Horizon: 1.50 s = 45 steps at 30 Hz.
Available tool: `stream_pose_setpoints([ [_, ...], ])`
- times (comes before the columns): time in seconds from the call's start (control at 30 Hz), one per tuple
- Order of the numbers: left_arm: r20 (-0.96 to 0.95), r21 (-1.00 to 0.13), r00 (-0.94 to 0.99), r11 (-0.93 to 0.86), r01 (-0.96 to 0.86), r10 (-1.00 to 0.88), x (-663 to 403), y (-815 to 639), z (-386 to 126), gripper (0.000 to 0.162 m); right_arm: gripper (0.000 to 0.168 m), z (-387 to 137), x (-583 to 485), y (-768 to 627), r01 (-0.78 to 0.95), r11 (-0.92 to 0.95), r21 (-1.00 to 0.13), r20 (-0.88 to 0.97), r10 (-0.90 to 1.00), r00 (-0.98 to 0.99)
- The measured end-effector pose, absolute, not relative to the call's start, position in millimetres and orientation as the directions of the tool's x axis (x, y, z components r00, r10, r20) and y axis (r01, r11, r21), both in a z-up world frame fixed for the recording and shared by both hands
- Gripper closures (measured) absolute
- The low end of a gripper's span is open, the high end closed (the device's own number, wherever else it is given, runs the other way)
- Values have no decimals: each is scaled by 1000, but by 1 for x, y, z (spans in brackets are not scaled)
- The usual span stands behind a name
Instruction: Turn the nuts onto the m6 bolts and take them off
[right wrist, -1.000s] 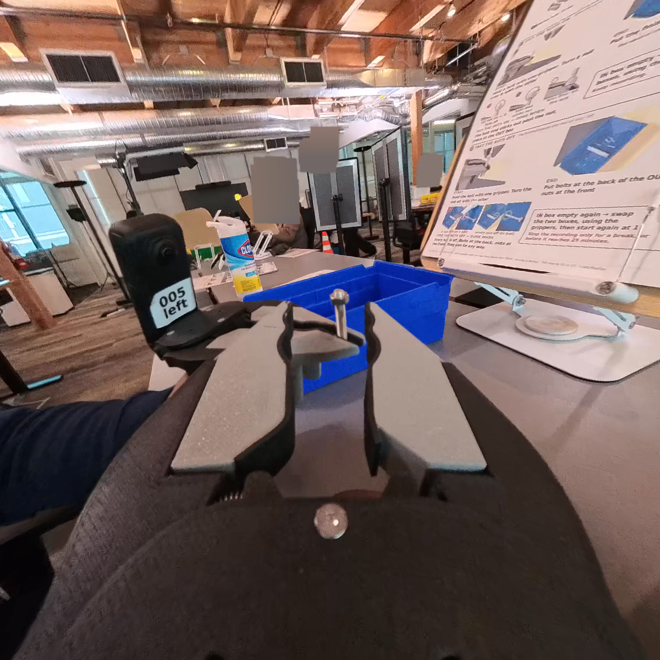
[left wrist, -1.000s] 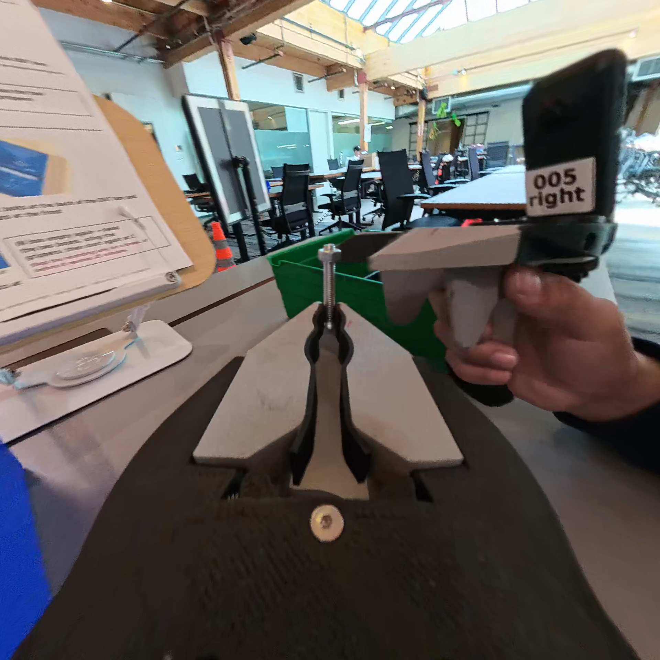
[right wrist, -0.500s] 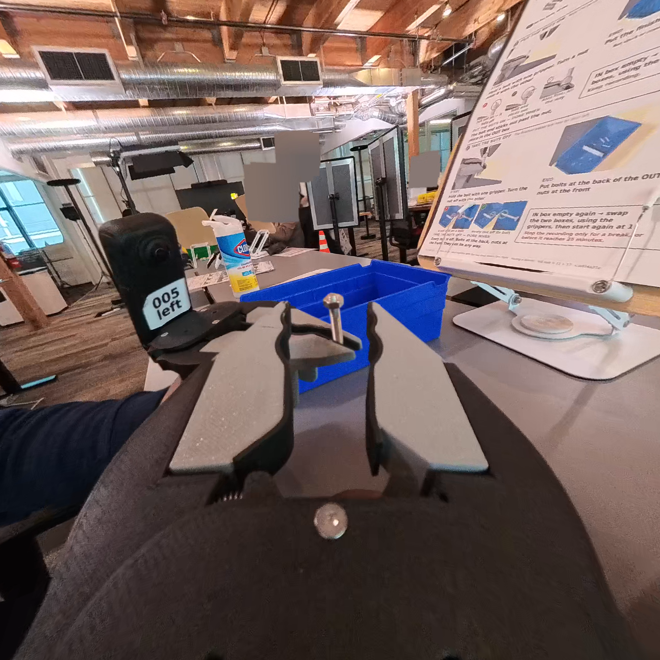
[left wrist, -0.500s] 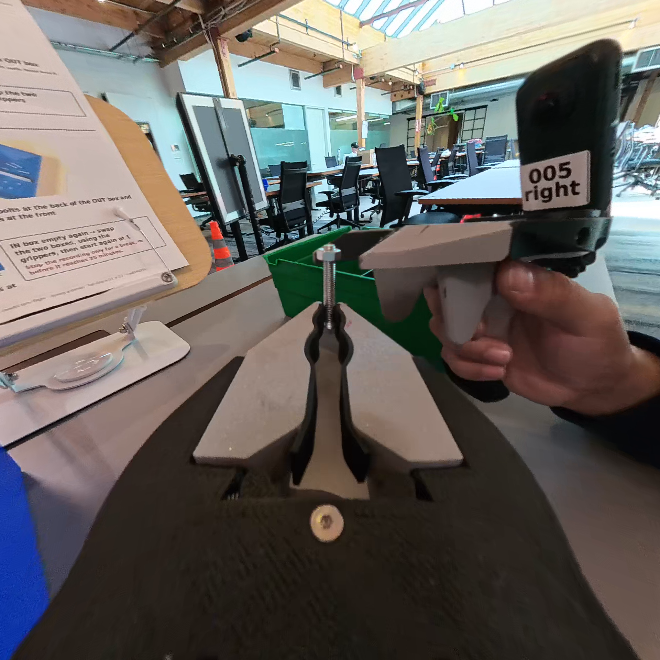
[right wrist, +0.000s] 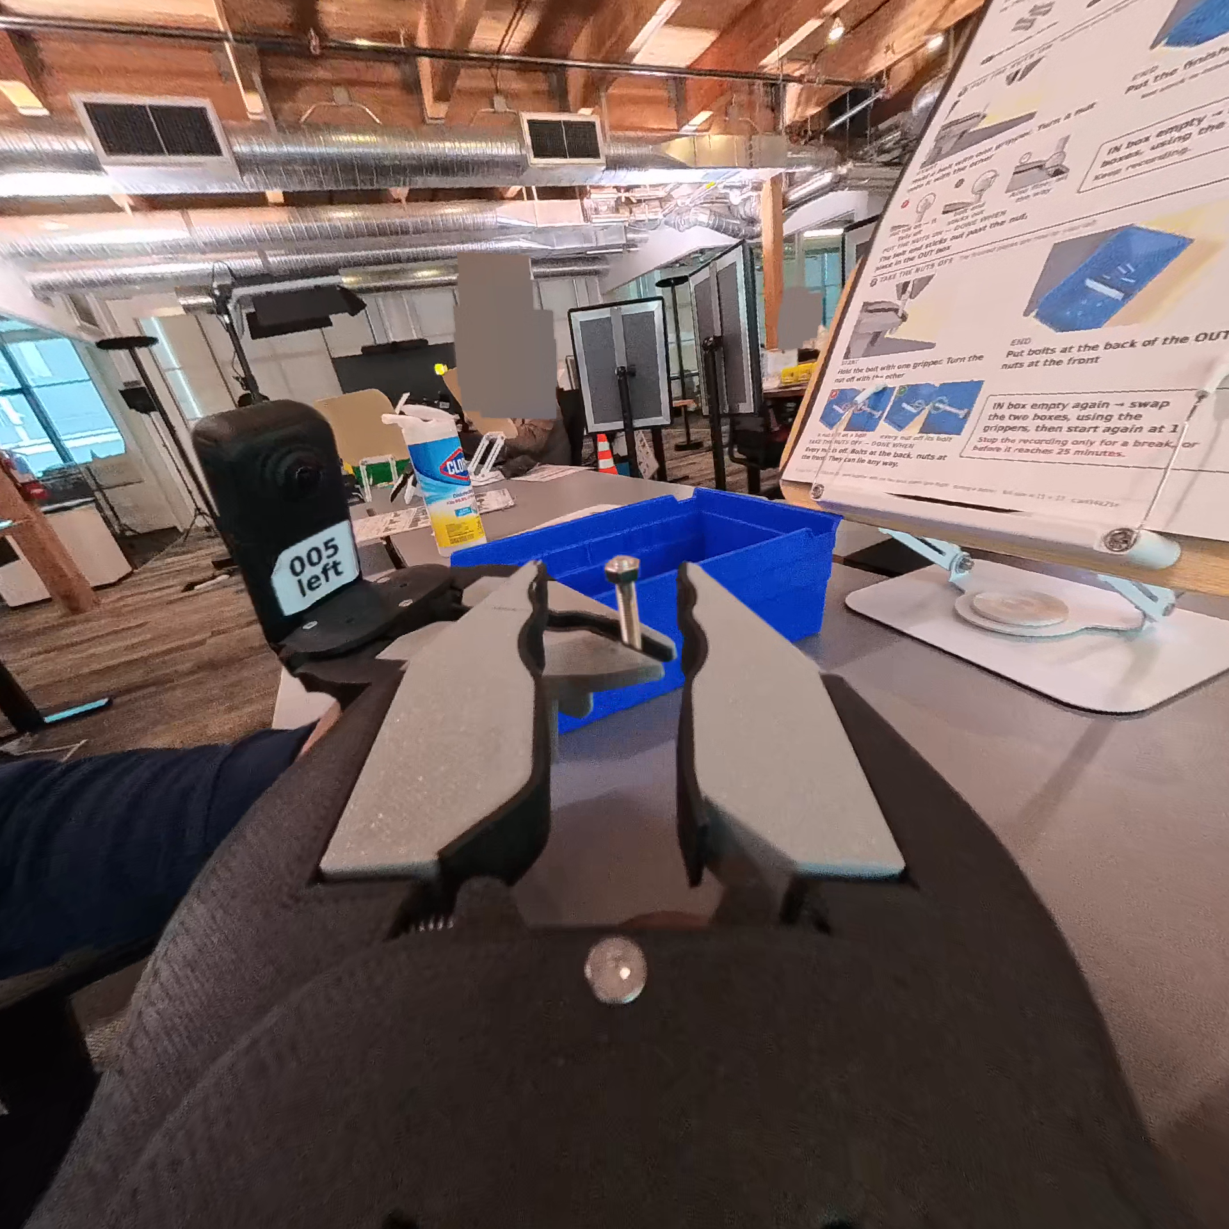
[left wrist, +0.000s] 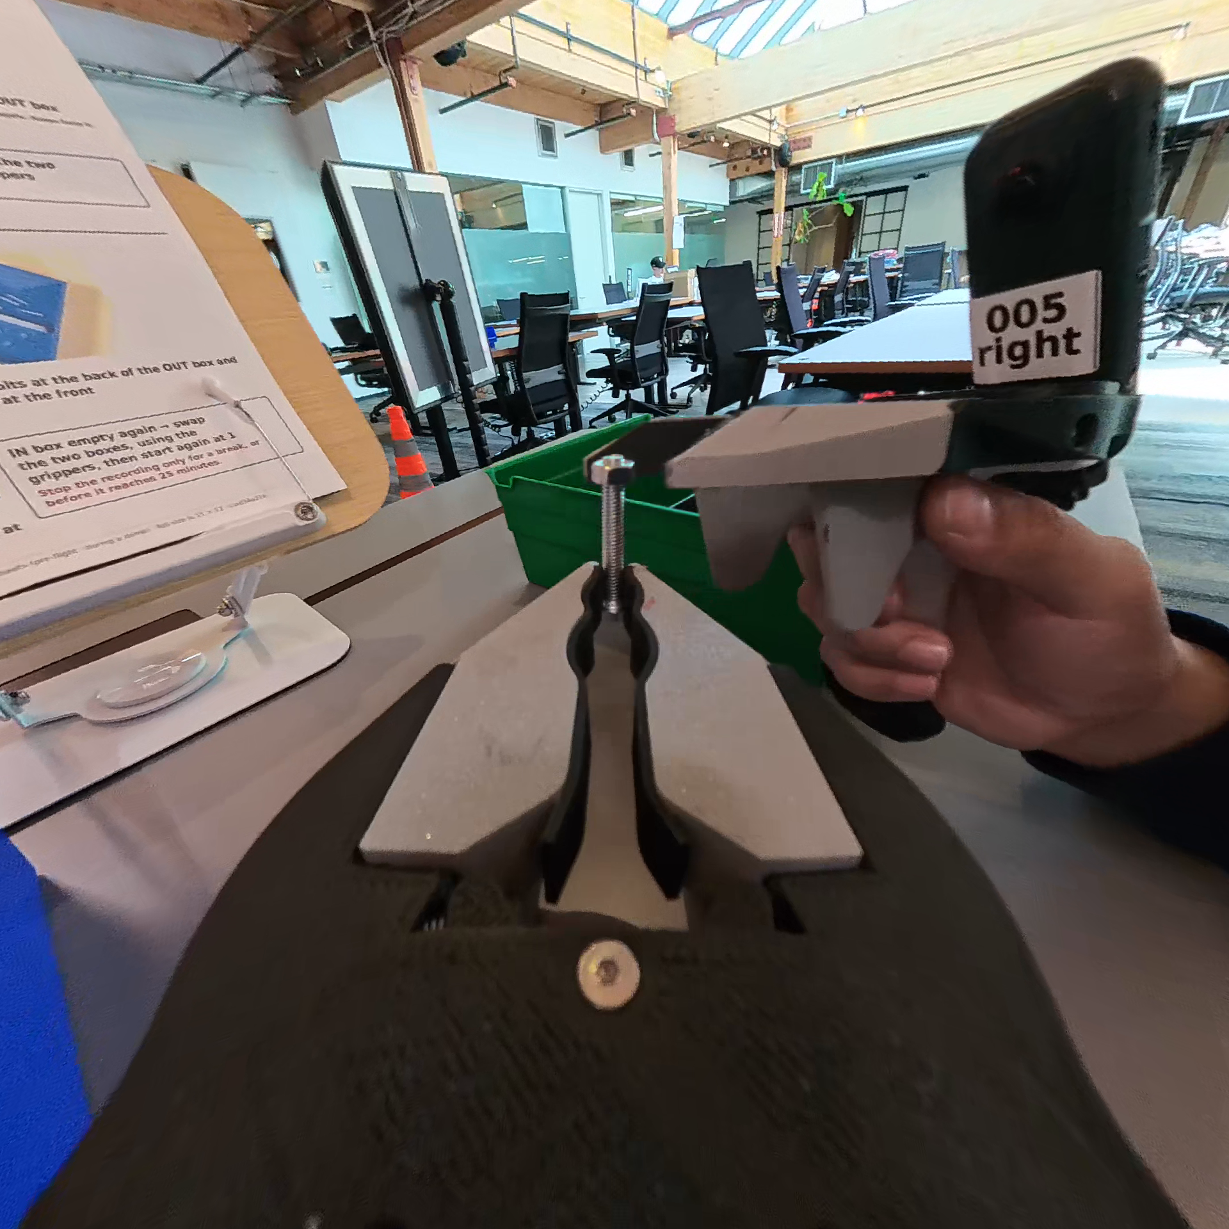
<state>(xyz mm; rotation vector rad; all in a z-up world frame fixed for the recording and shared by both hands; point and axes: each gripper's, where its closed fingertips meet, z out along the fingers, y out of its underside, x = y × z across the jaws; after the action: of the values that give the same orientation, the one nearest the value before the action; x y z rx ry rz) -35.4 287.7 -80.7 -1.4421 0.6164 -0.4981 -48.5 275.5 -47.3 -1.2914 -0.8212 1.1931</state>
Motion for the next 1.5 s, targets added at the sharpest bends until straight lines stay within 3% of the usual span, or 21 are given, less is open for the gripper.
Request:
stream_pose_setpoints([
  [0.3, -150, -989, 707, 95, -117, -691, -15, 280, -90, 159, 134, -52, -60, 264, -139, -93, -986, -120, 971, 205],
  [0.6, -102, -995, 752, 79, -66, -651, -35, 288, -82, 160, 141, -48, -51, 269, -176, -106, -979, -142, 967, 209],
  [0.93, -127, -992, 690, 84, -96, -712, -15, 278, -88, 160, 129, -55, -65, 260, -125, -111, -986, -132, 975, 176],
  [1.5, -118, -993, 739, 67, -98, -663, -28, 287, -89, 160, 141, -50, -54, 269, -151, -66, -986, -102, 963, 248],
])
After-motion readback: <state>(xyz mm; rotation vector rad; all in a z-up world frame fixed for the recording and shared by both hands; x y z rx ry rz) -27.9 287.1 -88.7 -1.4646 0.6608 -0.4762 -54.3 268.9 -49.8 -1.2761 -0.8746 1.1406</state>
